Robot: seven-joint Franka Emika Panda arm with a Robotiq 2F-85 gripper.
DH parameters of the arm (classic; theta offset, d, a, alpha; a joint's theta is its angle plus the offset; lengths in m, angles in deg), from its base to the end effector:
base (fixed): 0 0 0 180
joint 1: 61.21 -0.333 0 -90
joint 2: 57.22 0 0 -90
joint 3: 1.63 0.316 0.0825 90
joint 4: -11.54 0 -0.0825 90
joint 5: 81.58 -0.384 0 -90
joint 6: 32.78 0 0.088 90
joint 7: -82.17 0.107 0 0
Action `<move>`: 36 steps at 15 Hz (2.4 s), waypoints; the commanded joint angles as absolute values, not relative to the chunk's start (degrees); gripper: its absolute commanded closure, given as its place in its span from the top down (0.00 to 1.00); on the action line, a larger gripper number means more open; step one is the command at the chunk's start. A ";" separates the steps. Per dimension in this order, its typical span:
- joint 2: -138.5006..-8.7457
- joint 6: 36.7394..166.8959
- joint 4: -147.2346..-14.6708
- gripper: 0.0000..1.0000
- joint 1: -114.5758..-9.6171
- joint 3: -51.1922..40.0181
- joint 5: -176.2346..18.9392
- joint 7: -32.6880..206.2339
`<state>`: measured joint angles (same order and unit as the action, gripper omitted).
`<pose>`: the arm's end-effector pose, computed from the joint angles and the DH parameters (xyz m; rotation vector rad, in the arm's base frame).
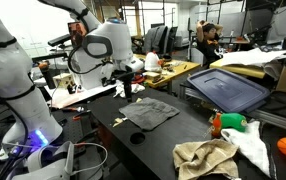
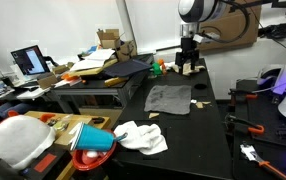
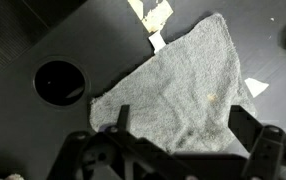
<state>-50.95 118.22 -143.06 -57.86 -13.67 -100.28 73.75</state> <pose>0.3946 -0.1149 0.2680 -2.9049 0.5946 -0.1160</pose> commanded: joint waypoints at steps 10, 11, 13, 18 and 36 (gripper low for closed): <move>-69.33 125.44 -134.73 1.00 -55.10 -13.80 -112.58 67.65; -70.31 125.53 -134.17 1.00 -54.55 -13.75 -112.67 67.56; -72.25 125.27 -132.97 1.00 -53.42 -13.76 -112.76 67.67; -76.22 125.94 -130.79 1.00 -51.21 -14.08 -111.54 67.92; -84.95 135.32 -126.84 1.00 -47.42 -4.83 -113.82 66.32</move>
